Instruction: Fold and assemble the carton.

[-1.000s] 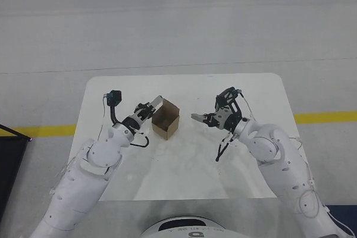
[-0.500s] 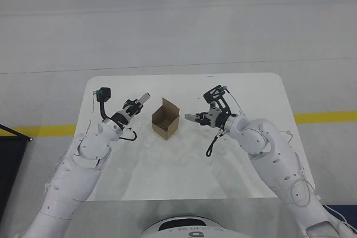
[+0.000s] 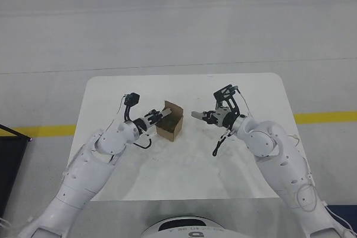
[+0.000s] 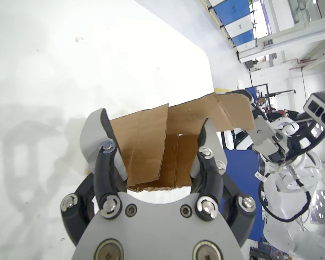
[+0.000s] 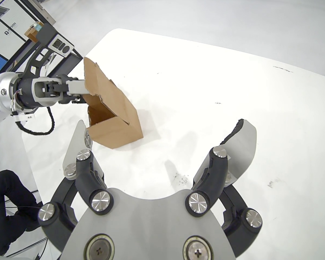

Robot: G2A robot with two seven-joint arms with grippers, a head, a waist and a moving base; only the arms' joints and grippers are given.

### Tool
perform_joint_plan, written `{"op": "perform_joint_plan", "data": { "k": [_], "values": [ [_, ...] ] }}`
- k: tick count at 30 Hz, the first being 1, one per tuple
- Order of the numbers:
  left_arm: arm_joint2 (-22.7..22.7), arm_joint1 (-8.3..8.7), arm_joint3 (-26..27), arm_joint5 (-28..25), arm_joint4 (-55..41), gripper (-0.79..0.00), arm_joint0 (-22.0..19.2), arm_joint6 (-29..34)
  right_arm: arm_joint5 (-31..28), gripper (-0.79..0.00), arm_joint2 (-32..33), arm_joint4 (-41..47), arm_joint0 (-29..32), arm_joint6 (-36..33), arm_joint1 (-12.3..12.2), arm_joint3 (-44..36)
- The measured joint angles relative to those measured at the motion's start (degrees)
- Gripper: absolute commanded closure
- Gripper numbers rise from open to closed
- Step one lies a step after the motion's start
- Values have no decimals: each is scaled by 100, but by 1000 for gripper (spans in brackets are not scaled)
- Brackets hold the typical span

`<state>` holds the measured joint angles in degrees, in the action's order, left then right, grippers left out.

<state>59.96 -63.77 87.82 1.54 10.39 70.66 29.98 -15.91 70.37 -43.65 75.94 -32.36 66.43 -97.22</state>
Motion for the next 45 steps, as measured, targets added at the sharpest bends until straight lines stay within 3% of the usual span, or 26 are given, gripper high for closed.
{"op": "perform_joint_plan", "data": {
  "k": [3,6,7,12,15,17,18,24,30,36,45],
  "values": [
    [-138,-28,-86,28,-27,-508,-92,304,-30,-785,38,4,38,51,-10,-28],
    [-128,-37,-170,-62,-163,-754,-130,475,-68,-785,78,16,78,102,-19,-52],
    [-62,-28,-176,-140,-238,-785,-107,506,-79,-785,95,25,94,124,-23,-58],
    [449,74,-20,-466,-469,-785,209,505,-106,-785,162,48,150,189,-38,-88],
    [709,128,88,-535,-489,-727,401,495,-117,-785,191,49,188,231,-46,-109],
    [765,143,92,-476,-414,-449,441,516,-119,-785,206,55,206,250,-50,-120],
    [758,146,83,-405,-327,-354,439,518,-120,-785,212,57,213,259,-51,-125],
    [593,110,-18,-17,11,-317,311,395,-115,-785,213,74,212,249,-57,-126],
    [327,56,-110,124,160,-219,130,581,-102,-785,193,80,194,251,-60,-117],
    [95,-2,-200,158,281,-237,-68,671,-31,-785,175,117,171,163,-62,-71],
    [46,-29,-183,121,349,-259,-94,648,424,-757,-46,154,-123,-592,-39,226]
  ]
}}
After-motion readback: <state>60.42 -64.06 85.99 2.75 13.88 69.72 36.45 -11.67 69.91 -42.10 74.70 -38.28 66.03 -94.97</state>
